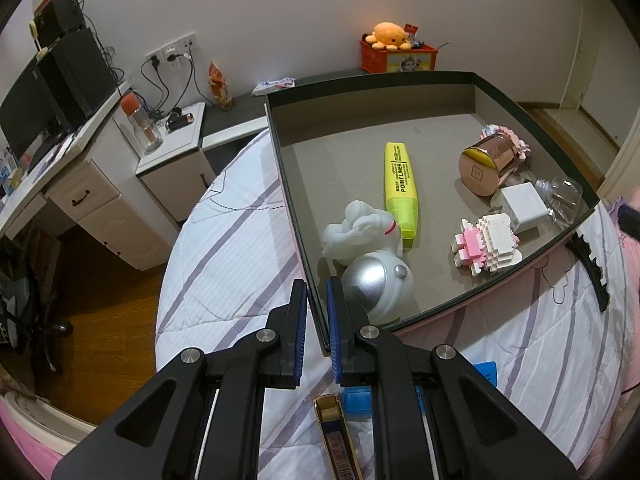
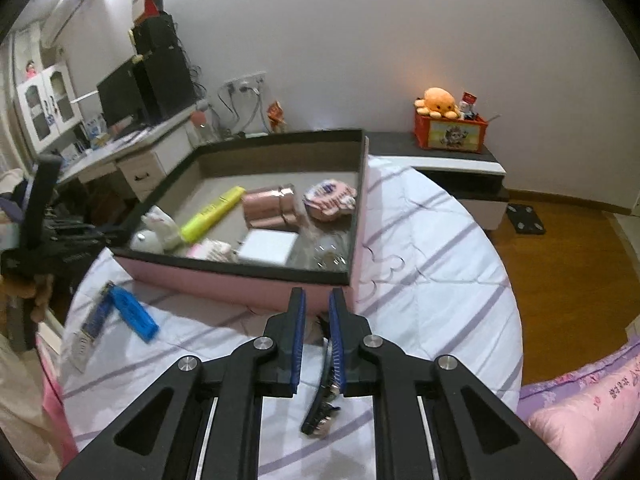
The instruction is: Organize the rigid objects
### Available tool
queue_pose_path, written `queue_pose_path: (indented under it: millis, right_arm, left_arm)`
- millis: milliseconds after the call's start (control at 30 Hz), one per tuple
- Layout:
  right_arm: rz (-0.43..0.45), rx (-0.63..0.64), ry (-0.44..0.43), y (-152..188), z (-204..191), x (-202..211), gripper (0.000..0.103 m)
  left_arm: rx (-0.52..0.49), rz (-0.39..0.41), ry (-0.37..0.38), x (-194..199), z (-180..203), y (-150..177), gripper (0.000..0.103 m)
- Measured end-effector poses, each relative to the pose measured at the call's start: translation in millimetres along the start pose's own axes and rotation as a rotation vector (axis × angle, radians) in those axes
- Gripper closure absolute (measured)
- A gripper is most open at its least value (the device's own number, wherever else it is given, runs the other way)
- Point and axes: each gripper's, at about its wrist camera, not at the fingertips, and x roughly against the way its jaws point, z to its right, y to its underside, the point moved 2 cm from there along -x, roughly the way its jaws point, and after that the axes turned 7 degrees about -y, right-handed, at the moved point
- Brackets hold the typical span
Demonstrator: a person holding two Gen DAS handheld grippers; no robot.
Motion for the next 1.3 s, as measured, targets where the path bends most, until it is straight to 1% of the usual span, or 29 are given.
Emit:
queue_pose_path:
  millis: [100,200,300,333,400,467,500,567,633,733,767,800,833,867,933,1000,1067,1100,1300]
  right_arm:
    - [0.022,0.016,-0.027,-14.0,-7.4,3.2,0.091]
    - [0.035,0.035,-0.033,-27.1,-13.6,2.7,0.091]
    - [0.029,0.042,-0.037,-37.4,-15.9,-4.7,0.091]
    - [0.012,0.043,-0.031,-37.6,-16.5,-7.1,0.091]
    - [0.024,0.046,0.013,-33.4,-16.5,-4.2,0.091]
    - [-0.011,0.033,0.054,-19.8,-12.0,-4.8,0.091]
    - [-0.015,0.025,0.058,-14.6,-9.3,-5.0,0.091]
    - [-0.068,0.001,0.068,2.7,-1.3,-14.2,0.09]
    - [-0.121,-0.017,0.081,18.0,5.6,-27.4,0.084]
    - [-0.166,-0.03,0.085,32.4,9.8,-41.1,0.081]
    - [-0.174,-0.026,0.1,35.9,10.8,-45.3,0.078]
    - [-0.177,-0.022,0.114,37.4,11.8,-46.5,0.068]
    - [-0.184,-0.023,0.116,38.3,12.8,-47.8,0.067]
    - [-0.191,-0.025,0.102,39.2,14.0,-49.5,0.067]
    - [-0.208,-0.014,0.108,41.4,15.1,-54.7,0.068]
    - [-0.19,-0.018,0.101,43.6,17.0,-54.2,0.069]
    - [-0.173,-0.026,0.098,43.5,20.2,-50.5,0.087]
    - [-0.17,-0.033,0.089,43.7,20.4,-49.3,0.089]
    - [-0.126,-0.038,0.045,35.8,16.6,-26.9,0.09]
  left_arm:
    - [-0.003,0.002,-0.002,1.4,0.6,0.2,0.095]
    - [-0.012,0.006,-0.003,2.7,1.3,0.9,0.096]
    - [-0.007,0.002,-0.002,2.5,0.6,0.4,0.096]
    - [-0.01,0.003,-0.004,2.7,0.8,0.6,0.096]
    - [-0.008,0.003,-0.002,2.8,1.0,1.0,0.096]
    - [-0.005,0.005,0.001,3.4,0.8,1.3,0.096]
    - [-0.008,0.005,-0.001,3.5,0.7,1.5,0.096]
    - [-0.011,0.005,-0.007,4.6,0.9,1.5,0.096]
    - [-0.013,0.004,-0.01,5.1,1.0,1.1,0.096]
    - [-0.011,0.004,-0.002,5.2,0.0,1.1,0.096]
    - [-0.009,0.004,0.0,5.0,-0.2,1.2,0.096]
    - [-0.009,0.003,0.0,5.1,-0.2,1.2,0.096]
    - [-0.01,0.004,-0.002,5.1,-0.4,1.2,0.096]
    - [-0.01,0.004,-0.003,5.0,-0.4,1.3,0.096]
    - [-0.011,0.003,-0.006,4.9,0.1,1.3,0.096]
    - [-0.011,0.003,-0.005,5.0,0.3,1.3,0.096]
    - [-0.011,0.002,-0.003,4.5,1.0,1.0,0.096]
    - [-0.011,0.001,-0.003,4.5,1.4,0.9,0.096]
    - [-0.015,0.002,-0.007,4.0,3.1,0.6,0.096]
